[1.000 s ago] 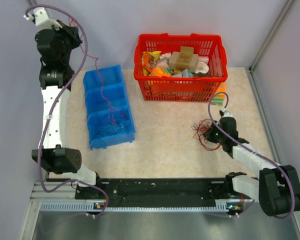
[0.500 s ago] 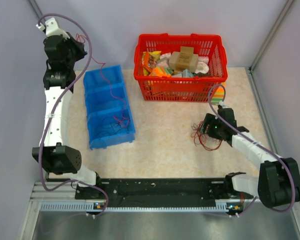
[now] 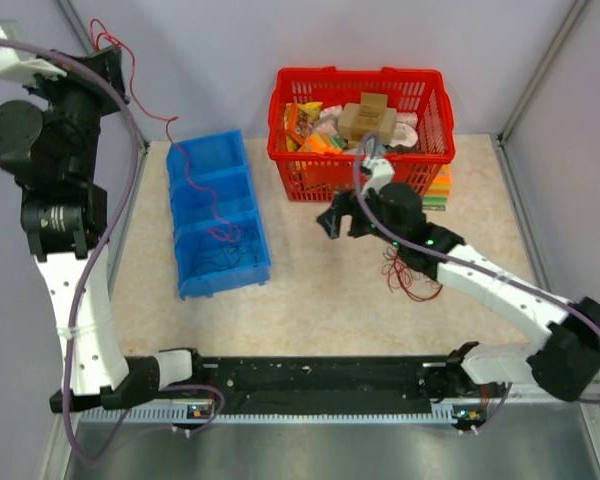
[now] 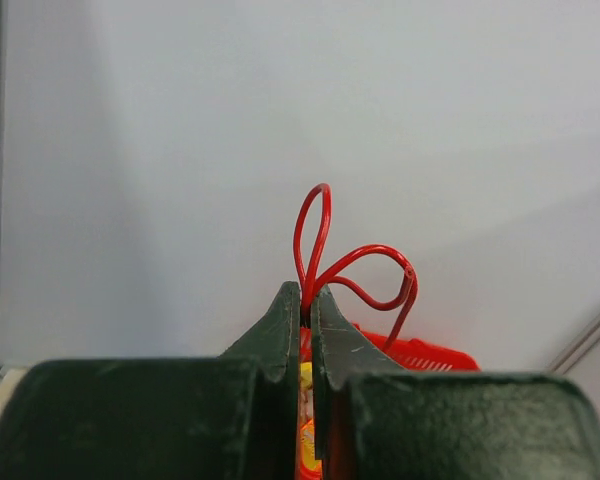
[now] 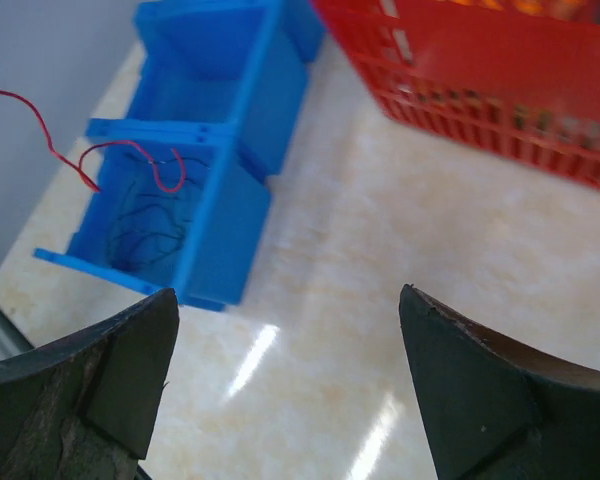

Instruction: Untangle the cables

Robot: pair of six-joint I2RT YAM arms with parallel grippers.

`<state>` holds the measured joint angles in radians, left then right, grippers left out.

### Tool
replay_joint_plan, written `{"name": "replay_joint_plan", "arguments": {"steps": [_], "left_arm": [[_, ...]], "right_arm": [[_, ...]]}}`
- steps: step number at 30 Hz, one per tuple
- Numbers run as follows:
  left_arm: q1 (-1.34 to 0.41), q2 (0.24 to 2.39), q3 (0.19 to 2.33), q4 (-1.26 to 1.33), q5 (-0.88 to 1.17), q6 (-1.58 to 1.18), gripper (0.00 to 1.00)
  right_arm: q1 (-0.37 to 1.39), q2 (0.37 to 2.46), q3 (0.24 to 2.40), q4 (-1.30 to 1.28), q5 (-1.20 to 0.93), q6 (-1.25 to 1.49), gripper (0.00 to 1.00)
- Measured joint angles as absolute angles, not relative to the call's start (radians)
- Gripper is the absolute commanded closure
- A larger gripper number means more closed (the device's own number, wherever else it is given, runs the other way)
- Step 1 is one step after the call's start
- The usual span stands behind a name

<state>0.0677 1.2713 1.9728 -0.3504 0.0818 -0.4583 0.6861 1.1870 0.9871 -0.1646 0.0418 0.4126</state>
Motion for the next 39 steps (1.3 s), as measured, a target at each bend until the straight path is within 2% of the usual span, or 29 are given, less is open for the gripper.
{"name": "replay_joint_plan", "arguments": {"steps": [5, 11, 23, 24, 26, 28, 30, 35, 39], "left_arm": [[0.068, 1.213, 1.992, -0.344, 0.097, -0.483, 1.00], [0.068, 1.205, 2.001, -0.337, 0.144, -0.531, 1.00], [0.068, 1.248, 2.027, -0.342, 0.203, -0.590, 1.00], [0.068, 1.248, 2.030, -0.342, 0.206, -0.594, 1.00], [0.068, 1.248, 2.033, -0.340, 0.214, -0.602, 1.00], [0.068, 1.248, 2.035, -0.340, 0.220, -0.605, 1.00], [0.068, 1.248, 2.035, -0.340, 0.221, -0.606, 1.00], [0.068, 1.247, 2.033, -0.340, 0.221, -0.595, 1.00], [0.068, 1.216, 1.955, -0.334, 0.224, -0.560, 1.00]], "right_arm": [[0.792, 1.517, 1.143, 0.100, -0.080, 0.392, 0.13], [0.877, 1.875, 1.437, 0.249, -0.205, 0.384, 0.15], [1.010, 2.006, 1.543, 0.320, -0.318, 0.313, 0.17], [1.016, 2.012, 1.560, 0.316, -0.308, 0.306, 0.21], [1.023, 2.031, 1.615, 0.296, -0.279, 0.298, 0.42], [1.026, 2.065, 1.694, 0.267, -0.252, 0.296, 0.74], [1.026, 2.098, 1.761, 0.254, -0.225, 0.311, 1.00], [1.026, 2.101, 1.768, 0.207, -0.154, 0.378, 1.00], [1.016, 2.097, 1.831, 0.085, -0.192, 0.467, 1.00]]}}
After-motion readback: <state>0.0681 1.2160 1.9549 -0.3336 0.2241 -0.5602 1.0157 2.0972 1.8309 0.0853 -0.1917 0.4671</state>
